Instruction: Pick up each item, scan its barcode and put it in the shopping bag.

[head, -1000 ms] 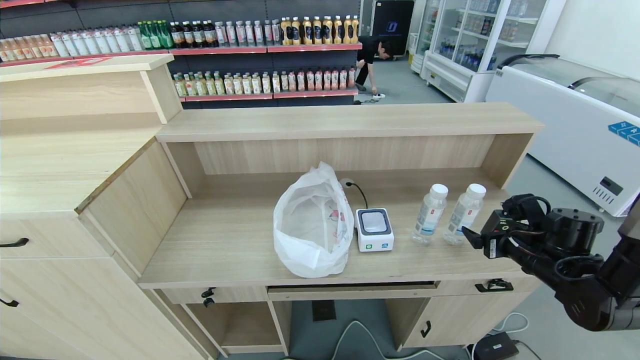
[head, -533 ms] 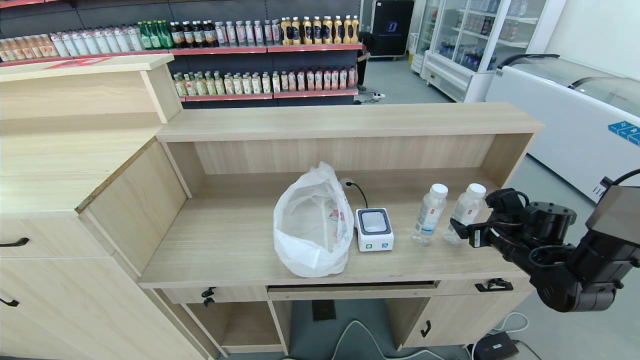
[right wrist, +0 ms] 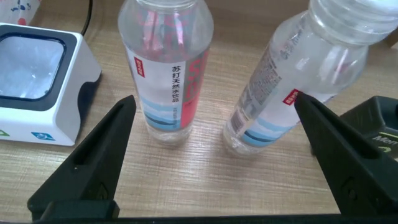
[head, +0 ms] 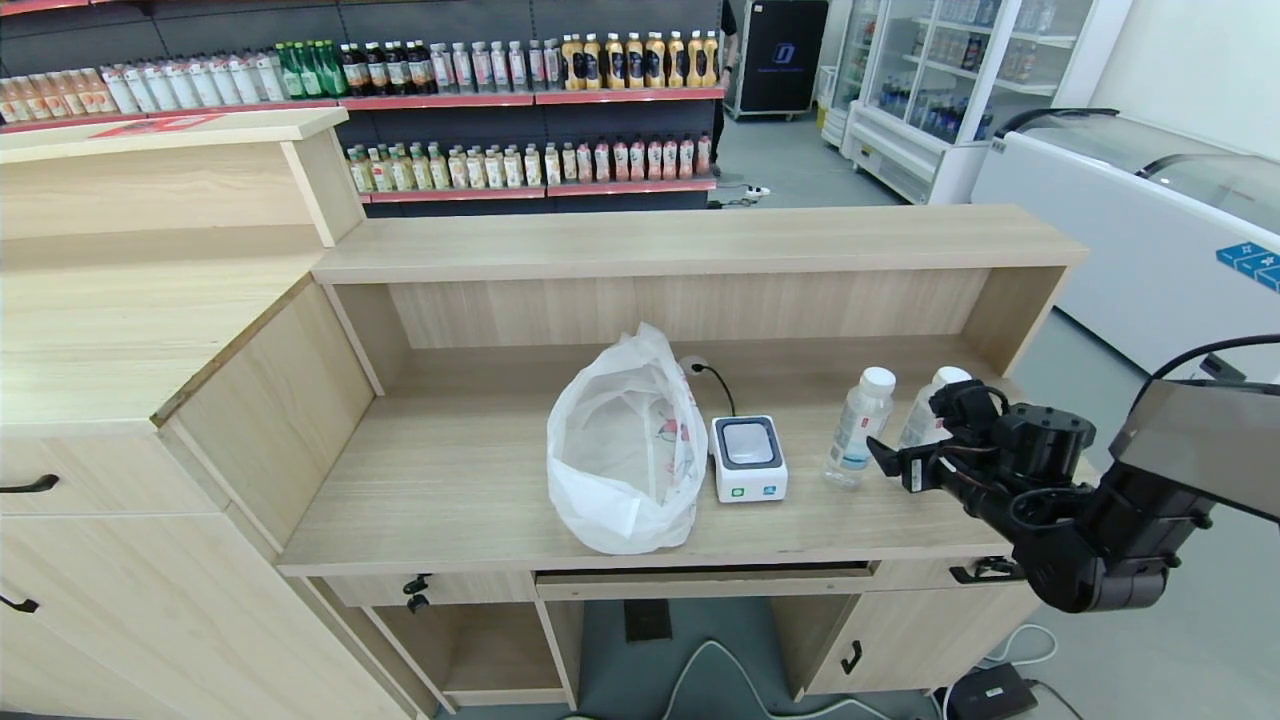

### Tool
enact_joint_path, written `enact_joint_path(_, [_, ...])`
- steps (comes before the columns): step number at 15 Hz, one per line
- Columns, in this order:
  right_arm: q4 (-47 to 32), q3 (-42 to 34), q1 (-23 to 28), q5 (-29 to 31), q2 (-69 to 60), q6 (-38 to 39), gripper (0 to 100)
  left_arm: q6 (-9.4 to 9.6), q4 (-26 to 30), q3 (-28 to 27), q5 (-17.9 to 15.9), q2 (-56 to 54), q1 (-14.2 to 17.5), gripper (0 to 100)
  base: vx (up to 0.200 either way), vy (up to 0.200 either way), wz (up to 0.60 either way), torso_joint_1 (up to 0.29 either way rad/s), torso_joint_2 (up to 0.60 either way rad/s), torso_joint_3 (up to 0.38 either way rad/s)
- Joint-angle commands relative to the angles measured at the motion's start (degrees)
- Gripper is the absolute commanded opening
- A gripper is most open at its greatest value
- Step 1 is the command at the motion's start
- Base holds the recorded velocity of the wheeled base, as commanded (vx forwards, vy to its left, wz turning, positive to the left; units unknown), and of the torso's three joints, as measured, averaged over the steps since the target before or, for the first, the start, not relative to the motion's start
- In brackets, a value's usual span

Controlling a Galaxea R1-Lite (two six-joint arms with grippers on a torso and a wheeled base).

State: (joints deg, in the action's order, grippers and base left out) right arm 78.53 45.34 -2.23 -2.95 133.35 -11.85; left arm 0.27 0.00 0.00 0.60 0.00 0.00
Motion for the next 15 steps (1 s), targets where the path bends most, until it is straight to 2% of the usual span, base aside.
enact_joint_path(1, [0.04,1.95,-0.58,-0.04,1.91,-0.02,100,0.0,0.0,0.0,0.02,0.0,0.0,0,0.0,0.0,0.0,0.0,0.0,0.0])
enact_joint_path(15, [0.04,11.7,-3.39,-0.04,8.59,-0.1,100,0.0,0.0,0.0,0.02,0.0,0.0,0,0.0,0.0,0.0,0.0,0.0,0.0])
